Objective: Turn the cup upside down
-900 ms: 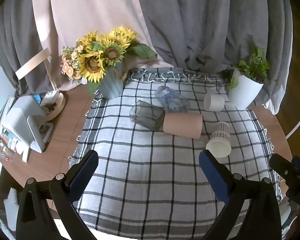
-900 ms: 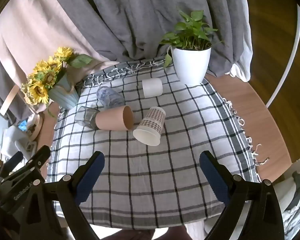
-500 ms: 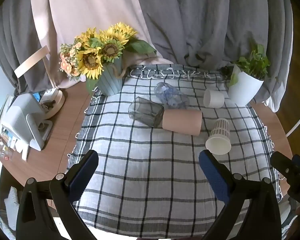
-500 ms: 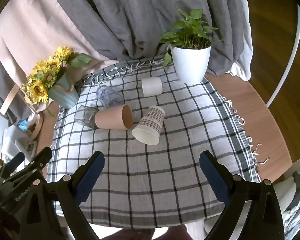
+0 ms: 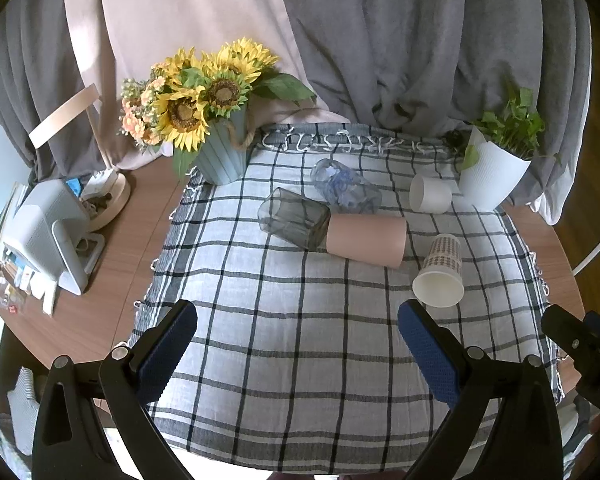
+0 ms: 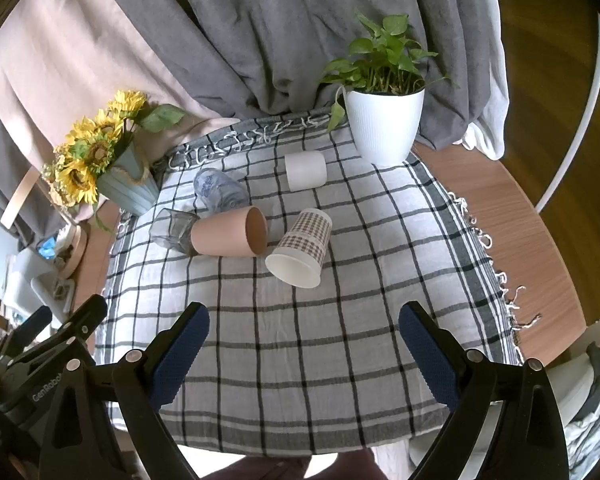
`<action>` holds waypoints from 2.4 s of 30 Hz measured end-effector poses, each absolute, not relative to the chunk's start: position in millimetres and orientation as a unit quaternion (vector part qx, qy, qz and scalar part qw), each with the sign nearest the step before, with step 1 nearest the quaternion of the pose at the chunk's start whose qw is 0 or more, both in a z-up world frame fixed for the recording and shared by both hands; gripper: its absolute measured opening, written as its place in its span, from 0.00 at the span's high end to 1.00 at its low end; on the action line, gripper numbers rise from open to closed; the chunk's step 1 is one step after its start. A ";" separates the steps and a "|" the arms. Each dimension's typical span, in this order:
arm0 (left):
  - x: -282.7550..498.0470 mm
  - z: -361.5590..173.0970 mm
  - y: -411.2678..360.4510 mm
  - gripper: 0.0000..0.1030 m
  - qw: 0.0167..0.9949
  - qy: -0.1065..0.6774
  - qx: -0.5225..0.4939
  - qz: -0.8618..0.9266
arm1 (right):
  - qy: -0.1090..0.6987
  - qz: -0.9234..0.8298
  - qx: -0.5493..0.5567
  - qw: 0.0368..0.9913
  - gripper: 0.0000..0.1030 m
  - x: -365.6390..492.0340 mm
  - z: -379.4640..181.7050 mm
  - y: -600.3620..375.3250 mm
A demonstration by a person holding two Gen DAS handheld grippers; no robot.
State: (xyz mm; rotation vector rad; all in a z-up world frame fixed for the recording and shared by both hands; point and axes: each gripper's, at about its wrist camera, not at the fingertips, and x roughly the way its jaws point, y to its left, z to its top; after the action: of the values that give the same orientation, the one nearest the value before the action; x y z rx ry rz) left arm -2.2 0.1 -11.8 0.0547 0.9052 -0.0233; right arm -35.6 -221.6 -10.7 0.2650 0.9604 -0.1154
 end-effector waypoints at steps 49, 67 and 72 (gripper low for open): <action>9.0 -11.6 -1.4 0.00 0.897 0.442 0.022 -0.005 | 0.466 -0.054 0.129 0.874 0.07 -28.7 -14.5 -215.4; 9.9 -13.1 -0.6 0.00 0.896 0.444 0.022 -0.003 | 0.468 -0.053 0.128 0.873 0.07 -26.0 -15.1 -214.8; 16.2 -17.7 6.6 0.00 0.893 0.451 0.017 0.003 | 0.472 -0.047 0.122 0.872 0.07 -20.5 -18.3 -211.2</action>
State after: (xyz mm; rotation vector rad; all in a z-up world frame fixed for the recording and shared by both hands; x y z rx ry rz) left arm 16.2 6.6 -17.7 0.0343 0.9350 0.0063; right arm -20.5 -211.2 -18.3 0.2549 0.9865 -0.0985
